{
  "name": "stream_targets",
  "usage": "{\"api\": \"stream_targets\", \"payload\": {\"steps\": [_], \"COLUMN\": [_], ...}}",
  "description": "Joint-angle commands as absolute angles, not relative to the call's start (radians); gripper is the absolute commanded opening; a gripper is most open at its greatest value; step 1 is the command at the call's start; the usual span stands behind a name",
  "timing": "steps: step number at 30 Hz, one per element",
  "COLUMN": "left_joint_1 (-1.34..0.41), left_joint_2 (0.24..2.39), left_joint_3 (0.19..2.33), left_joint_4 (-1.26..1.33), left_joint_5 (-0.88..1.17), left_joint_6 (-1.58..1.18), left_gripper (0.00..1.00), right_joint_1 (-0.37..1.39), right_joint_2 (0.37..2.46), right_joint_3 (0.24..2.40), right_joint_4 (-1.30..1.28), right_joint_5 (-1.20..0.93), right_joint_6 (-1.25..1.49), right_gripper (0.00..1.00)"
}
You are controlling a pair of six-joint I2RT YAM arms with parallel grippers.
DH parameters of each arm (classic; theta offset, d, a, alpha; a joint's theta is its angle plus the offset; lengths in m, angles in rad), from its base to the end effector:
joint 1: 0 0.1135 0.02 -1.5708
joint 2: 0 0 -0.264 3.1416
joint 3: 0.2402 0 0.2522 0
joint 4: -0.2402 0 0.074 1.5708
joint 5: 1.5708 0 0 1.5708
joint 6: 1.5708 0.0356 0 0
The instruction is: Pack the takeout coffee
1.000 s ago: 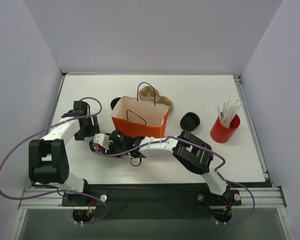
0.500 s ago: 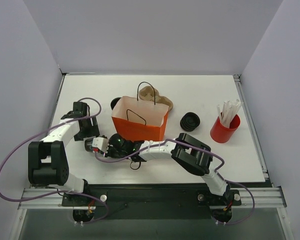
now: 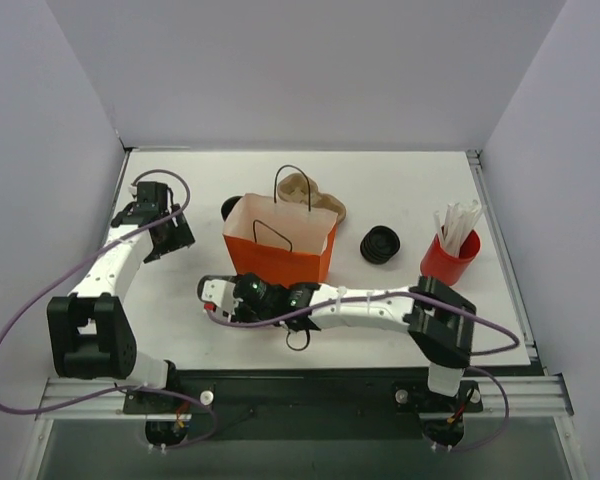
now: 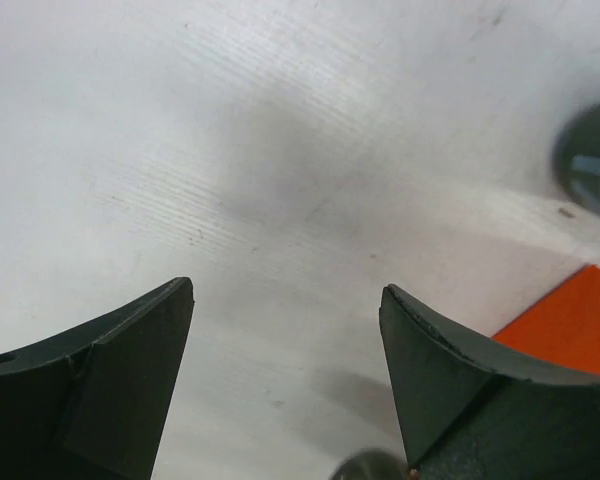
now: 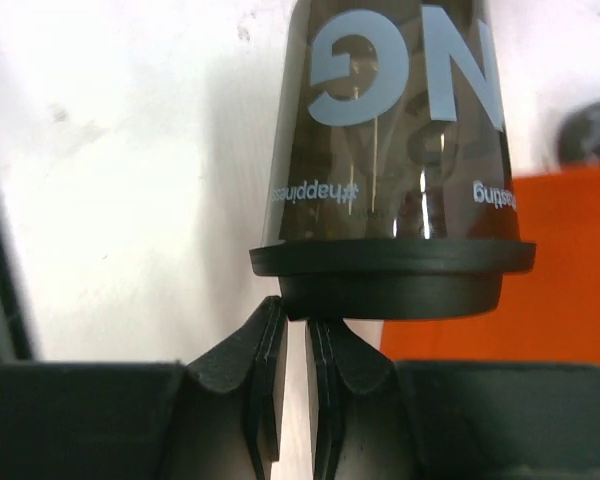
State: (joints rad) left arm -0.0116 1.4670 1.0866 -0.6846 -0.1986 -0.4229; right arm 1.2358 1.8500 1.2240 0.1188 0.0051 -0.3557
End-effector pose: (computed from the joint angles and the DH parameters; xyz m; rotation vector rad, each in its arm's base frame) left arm 0.2952 0.0036 0.2456 -0.5975 2.5360 0.1083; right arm 0.1390 0.3987 0.2191 -1.5136 1.4870 0.5269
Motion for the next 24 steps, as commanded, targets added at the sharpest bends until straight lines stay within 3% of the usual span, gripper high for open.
{"api": "stream_targets", "payload": {"steps": [1,5,13,19,24], "left_joint_1": [-0.052,-0.077,-0.109,-0.109,-0.109], "left_joint_2": [1.427,1.433,1.402,1.402,1.385], "left_joint_3": [1.154,1.157,1.108,1.095,1.074], "left_joint_4": [-0.684,-0.701,-0.686,-0.677,-0.667], "left_joint_5": [-0.213,-0.212,-0.227,-0.227,-0.218], "left_joint_6": [-0.505,-0.497,-0.445,-0.419,-0.402], "left_gripper": [0.85,0.85,0.86,0.86,0.86], "right_joint_1": [1.293,1.368,1.496,1.477,1.307], "right_joint_2": [1.619,1.459,1.344,1.341,1.354], "right_joint_3": [1.192,1.193,1.247,1.353,1.428], "right_joint_4": [-0.22,-0.483,-0.992,-1.296,-1.376], "right_joint_5": [0.093,0.14,0.213,0.296,0.14], "right_joint_6": [-0.264,-0.09,0.224,0.333,0.331], "right_gripper": [0.0,0.0,0.0,0.0,0.0]}}
